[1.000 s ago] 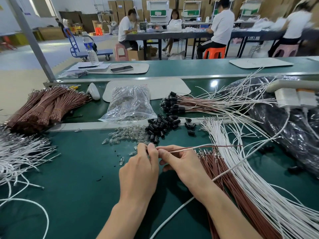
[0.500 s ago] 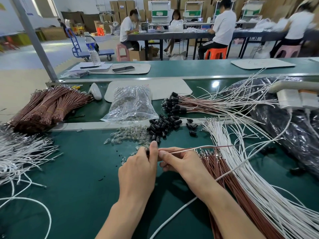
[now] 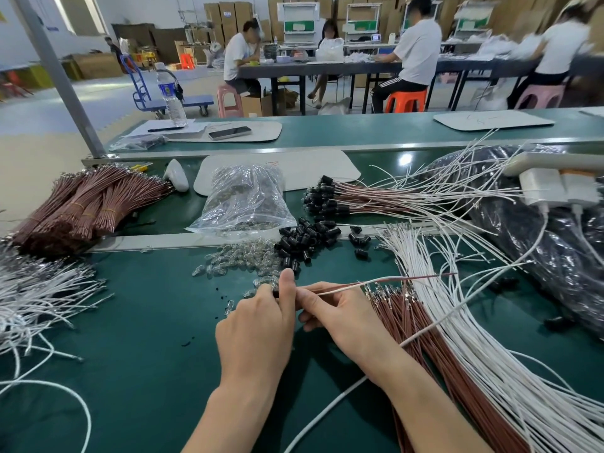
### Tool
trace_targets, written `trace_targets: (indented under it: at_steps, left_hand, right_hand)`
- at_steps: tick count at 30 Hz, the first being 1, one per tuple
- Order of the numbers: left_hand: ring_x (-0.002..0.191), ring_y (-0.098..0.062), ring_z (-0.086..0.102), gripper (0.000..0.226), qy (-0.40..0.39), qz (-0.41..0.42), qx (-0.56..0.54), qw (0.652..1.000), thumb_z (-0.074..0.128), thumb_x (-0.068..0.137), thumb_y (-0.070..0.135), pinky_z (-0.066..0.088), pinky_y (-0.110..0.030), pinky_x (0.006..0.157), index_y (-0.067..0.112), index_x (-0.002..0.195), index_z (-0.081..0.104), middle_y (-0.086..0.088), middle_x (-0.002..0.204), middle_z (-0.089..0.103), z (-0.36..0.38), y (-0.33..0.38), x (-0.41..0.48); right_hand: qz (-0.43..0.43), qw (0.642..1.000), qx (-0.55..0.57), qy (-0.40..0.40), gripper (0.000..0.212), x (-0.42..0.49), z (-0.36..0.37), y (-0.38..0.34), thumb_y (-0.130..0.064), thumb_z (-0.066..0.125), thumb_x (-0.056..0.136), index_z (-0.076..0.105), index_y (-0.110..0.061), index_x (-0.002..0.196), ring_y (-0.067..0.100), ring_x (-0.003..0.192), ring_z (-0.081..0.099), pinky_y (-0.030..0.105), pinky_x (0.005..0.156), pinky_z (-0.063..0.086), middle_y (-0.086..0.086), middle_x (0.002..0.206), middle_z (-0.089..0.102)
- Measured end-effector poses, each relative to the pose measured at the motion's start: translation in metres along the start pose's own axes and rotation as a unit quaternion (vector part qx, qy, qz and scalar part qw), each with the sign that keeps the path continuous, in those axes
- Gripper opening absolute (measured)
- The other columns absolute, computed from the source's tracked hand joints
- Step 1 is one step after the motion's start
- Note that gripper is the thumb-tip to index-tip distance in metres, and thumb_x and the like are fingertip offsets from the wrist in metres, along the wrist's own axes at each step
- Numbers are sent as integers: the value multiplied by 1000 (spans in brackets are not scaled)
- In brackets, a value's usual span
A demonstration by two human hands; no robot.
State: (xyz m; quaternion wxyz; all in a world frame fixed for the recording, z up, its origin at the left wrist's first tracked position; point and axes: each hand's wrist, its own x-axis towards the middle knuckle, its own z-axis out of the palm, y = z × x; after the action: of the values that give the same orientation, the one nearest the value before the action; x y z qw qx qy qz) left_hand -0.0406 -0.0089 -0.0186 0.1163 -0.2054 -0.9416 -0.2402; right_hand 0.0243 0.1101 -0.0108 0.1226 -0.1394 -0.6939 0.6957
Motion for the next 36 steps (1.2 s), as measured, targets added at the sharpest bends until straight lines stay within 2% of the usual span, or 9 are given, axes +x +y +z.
trace_targets:
  at_steps: [3, 6, 10, 15, 19, 24, 30, 33, 36]
  left_hand:
    - [62, -24, 52, 74, -11, 5, 15, 1000, -7, 90, 69, 32, -35, 59, 23, 64, 46, 6, 58, 44, 1, -2, 1]
    - [72, -25, 66, 75, -19, 15, 30, 999, -11, 89, 65, 32, -34, 60, 23, 65, 46, 2, 65, 58, 3, -3, 2]
    - [76, -24, 68, 76, -38, 19, 47, 998, -14, 88, 64, 32, -34, 61, 24, 67, 47, 0, 70, 64, 5, -3, 3]
    - [77, -24, 68, 71, -48, 14, 52, 997, -18, 85, 62, 30, -34, 60, 24, 64, 38, 5, 61, 49, 4, -2, 4]
    - [80, -22, 68, 73, -55, 12, 53, 997, -21, 82, 62, 30, -34, 62, 25, 66, 40, 6, 61, 42, 3, -2, 4]
    - [84, -23, 68, 79, -66, 9, 46, 997, -21, 81, 63, 32, -34, 65, 26, 72, 48, 1, 79, 67, 4, -2, 5]
    - [86, -24, 68, 85, -75, 8, 51, 996, -21, 81, 62, 32, -33, 66, 24, 79, 55, 1, 82, 68, 1, -1, 4]
    - [81, -25, 65, 76, -48, 4, -22, 999, -14, 85, 66, 36, -35, 67, 24, 80, 50, 4, 76, 64, -2, -1, 2]
    - [68, -17, 60, 58, -33, 19, -198, 979, 8, 92, 71, 43, -40, 65, 28, 83, 45, 5, 65, 60, -3, 1, 1]
  right_hand:
    - [3, 1000, 2, -3, 15, 0, -1, 0, -20, 66, 98, 79, -12, 98, 3, 72, 66, 18, 68, 55, -7, 78, 76]
    - [4, 1000, 9, -5, 15, 0, -1, 0, -18, 67, 97, 80, -11, 98, 3, 73, 66, 18, 70, 56, -5, 80, 76]
    - [4, 1000, 11, -11, 14, 0, -2, -1, -17, 67, 97, 80, -10, 97, 5, 76, 67, 20, 72, 56, 0, 82, 76]
    - [4, 1000, 9, -9, 14, 0, -2, -1, -15, 68, 96, 79, -6, 96, 7, 75, 68, 20, 72, 56, 3, 80, 74]
    - [9, 1000, 16, -12, 15, 0, -2, -3, -14, 67, 96, 78, -3, 96, 6, 73, 67, 18, 71, 55, -2, 75, 73]
    - [9, 1000, 20, -10, 14, -1, -1, -5, -13, 67, 96, 77, -3, 95, 7, 73, 66, 18, 71, 56, -2, 74, 72]
    - [4, 1000, 15, -17, 13, -3, -1, -7, -15, 67, 96, 78, -9, 92, 6, 74, 67, 19, 72, 55, -4, 74, 73]
    - [0, 1000, 23, -13, 13, -3, 1, -7, -17, 67, 97, 79, -15, 94, 6, 76, 67, 19, 72, 55, -4, 78, 75]
    - [-8, 999, 51, -10, 15, -3, -1, -7, -20, 66, 97, 79, -19, 102, 6, 80, 67, 20, 74, 56, 1, 95, 78]
